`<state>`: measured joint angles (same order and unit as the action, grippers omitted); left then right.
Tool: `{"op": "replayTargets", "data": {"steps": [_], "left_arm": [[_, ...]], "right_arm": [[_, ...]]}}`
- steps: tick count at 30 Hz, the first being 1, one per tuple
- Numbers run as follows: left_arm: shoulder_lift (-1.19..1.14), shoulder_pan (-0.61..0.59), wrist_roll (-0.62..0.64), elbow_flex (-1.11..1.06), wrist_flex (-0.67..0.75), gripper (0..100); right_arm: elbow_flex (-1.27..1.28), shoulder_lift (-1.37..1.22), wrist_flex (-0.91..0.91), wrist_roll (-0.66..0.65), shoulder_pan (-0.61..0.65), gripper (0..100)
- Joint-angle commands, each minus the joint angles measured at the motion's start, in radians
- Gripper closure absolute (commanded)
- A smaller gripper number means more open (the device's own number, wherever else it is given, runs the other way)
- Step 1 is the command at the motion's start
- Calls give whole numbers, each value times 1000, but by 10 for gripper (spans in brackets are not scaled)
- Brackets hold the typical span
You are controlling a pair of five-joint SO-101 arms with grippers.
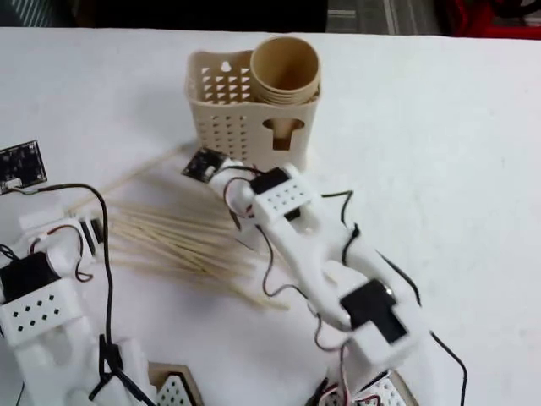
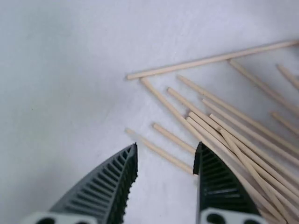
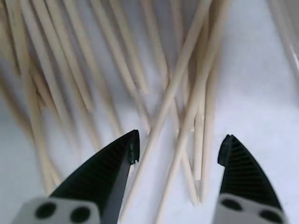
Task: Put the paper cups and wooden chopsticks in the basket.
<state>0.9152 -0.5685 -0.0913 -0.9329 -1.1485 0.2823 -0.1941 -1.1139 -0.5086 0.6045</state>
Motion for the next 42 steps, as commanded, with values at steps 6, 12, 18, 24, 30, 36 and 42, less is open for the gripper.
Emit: {"op": "replayTargets", "data": {"steps": [6, 12, 18, 24, 30, 36, 42], "left_arm": [[15, 8, 12, 3, 18, 797], [15, 8, 11, 3, 17, 797], [15, 5, 11, 3, 18, 797], [15, 5, 11, 3, 18, 797], [15, 4, 11, 3, 20, 797], [15, 4, 11, 3, 21, 797], [15, 4, 11, 3, 21, 797]], "right_arm": [[-170, -208, -4, 0, 10, 836], [-206, -255, -18, -2, 5, 977], [-204, -196, -101, -2, 12, 980], [-199, -124, -208, -2, 12, 980], [-199, -84, -298, 0, 13, 980], [-199, -94, -325, 6, 56, 916], [-210, -142, -292, 8, 61, 850]]}}
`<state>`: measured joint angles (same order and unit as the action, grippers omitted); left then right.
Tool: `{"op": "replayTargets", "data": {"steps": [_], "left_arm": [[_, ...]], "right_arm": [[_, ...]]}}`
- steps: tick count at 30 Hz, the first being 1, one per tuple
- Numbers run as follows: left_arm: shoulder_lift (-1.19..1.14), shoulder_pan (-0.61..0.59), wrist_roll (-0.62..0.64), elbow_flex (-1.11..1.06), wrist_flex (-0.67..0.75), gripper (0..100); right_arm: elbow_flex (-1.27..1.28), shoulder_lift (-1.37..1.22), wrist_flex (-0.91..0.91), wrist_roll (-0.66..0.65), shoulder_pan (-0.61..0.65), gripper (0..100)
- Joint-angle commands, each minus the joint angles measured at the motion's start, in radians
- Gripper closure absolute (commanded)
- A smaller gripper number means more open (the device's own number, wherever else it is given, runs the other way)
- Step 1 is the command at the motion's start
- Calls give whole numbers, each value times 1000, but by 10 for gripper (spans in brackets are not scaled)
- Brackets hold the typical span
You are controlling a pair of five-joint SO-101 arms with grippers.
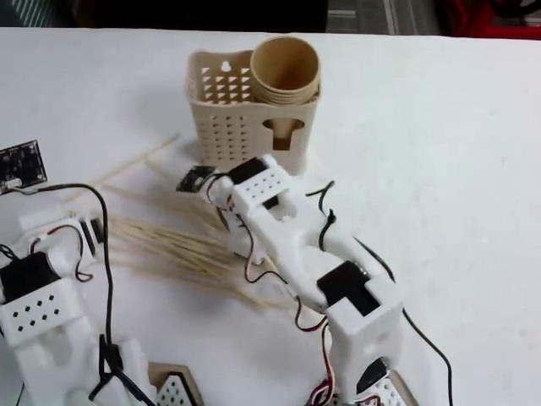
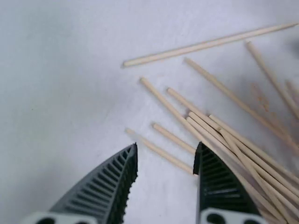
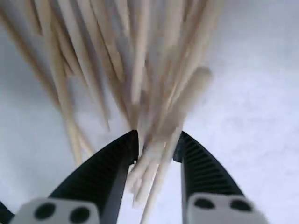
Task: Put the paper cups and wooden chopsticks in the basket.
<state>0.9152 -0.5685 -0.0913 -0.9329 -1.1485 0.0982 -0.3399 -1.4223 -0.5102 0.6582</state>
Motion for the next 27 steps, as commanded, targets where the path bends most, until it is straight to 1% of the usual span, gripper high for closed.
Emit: {"op": "replayTargets", "data": {"steps": [1, 7, 11, 17, 27], "left_arm": [[15, 4, 11, 3, 21, 797], [15, 4, 11, 3, 21, 797], [15, 4, 11, 3, 21, 797], [15, 4, 11, 2, 21, 797], [15, 4, 11, -9, 38, 797]], "right_arm": [[-26, -5, 27, 9, 7, 851], [-28, -38, 58, 9, 7, 858], [-28, -38, 101, 9, 7, 978], [-26, -21, 90, 8, 7, 980], [-23, 185, -28, 9, 7, 980]]}}
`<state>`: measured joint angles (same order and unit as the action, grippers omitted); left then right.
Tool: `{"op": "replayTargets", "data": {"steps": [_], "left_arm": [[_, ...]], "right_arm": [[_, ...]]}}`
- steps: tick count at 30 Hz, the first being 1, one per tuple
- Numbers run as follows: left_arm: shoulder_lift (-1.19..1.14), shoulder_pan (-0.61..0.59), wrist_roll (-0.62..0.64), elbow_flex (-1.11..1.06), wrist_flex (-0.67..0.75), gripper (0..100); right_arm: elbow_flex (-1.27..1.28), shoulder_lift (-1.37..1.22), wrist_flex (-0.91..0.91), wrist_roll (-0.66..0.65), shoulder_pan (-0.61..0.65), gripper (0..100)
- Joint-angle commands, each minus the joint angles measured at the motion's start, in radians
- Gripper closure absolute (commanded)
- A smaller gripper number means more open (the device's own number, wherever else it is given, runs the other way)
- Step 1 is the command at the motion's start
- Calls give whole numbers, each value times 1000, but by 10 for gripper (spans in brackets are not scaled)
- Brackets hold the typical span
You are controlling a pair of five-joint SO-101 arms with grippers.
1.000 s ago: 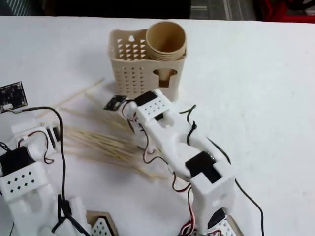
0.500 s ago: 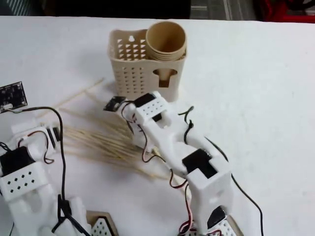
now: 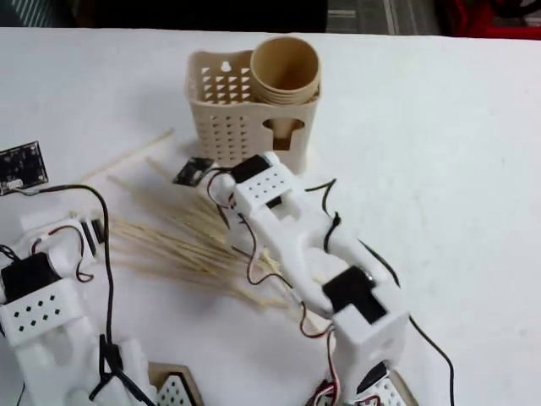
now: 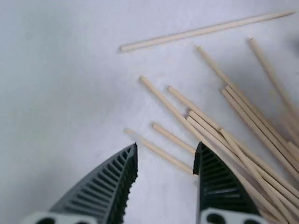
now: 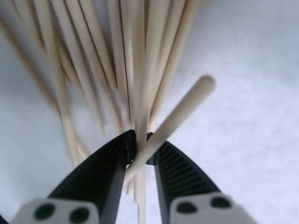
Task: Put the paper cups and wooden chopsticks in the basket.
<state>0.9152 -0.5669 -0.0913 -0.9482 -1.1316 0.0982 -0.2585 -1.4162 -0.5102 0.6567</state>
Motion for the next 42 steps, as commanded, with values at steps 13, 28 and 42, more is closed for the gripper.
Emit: {"op": "replayTargets", "data": {"steps": [13, 28, 42], "left_arm": [[15, 2, 11, 6, 21, 797], [15, 2, 11, 6, 21, 797], [15, 5, 11, -18, 41, 797]], "right_arm": [[-26, 403, -117, 12, 10, 980], [-28, 638, 217, 227, 74, 980], [-32, 627, 837, 433, 5, 979]]}}
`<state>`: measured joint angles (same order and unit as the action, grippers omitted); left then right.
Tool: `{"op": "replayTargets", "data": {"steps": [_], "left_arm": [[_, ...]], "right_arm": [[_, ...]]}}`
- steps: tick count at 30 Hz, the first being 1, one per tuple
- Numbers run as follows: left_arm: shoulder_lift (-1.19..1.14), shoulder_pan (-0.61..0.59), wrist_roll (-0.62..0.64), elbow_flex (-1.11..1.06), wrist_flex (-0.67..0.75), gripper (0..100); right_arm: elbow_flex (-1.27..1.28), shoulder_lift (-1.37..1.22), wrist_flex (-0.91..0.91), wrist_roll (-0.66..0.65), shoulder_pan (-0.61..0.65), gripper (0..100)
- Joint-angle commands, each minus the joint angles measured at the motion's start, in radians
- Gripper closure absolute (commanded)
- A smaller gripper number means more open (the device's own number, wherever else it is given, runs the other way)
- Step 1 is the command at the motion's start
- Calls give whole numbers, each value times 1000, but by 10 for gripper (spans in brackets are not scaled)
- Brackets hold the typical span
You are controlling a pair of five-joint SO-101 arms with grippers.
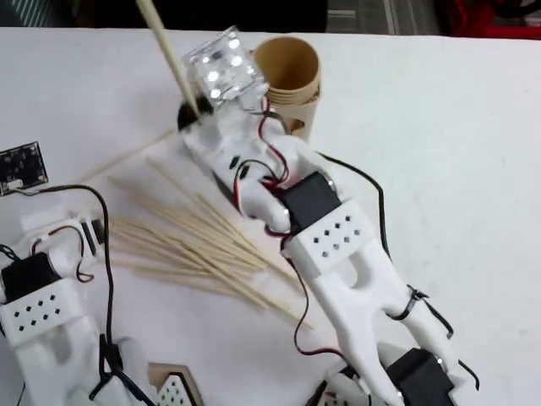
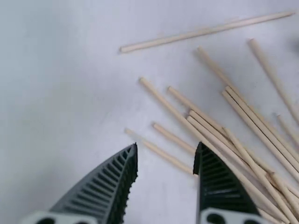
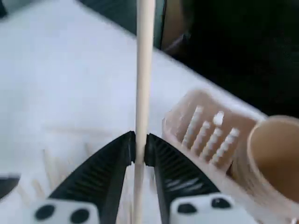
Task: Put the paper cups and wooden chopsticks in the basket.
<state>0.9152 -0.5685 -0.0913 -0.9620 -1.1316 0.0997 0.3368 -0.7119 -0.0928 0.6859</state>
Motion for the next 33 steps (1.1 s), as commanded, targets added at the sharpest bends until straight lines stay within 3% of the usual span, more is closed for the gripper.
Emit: {"op": "replayTargets", "data": {"steps": [1, 11, 19, 28, 33], "left_arm": [[15, 7, 11, -6, 51, 797], [15, 7, 9, -6, 54, 797], [15, 7, 9, -6, 54, 797], [15, 7, 9, -6, 54, 797], [15, 8, 11, -6, 54, 795]], "right_arm": [[-34, 31, 179, 15, -28, 979], [-32, -84, 562, 9, -113, 979], [-32, -332, 736, 9, -179, 978], [-29, -463, 716, 15, -191, 968], [-34, -452, 625, 15, -186, 848]]}}
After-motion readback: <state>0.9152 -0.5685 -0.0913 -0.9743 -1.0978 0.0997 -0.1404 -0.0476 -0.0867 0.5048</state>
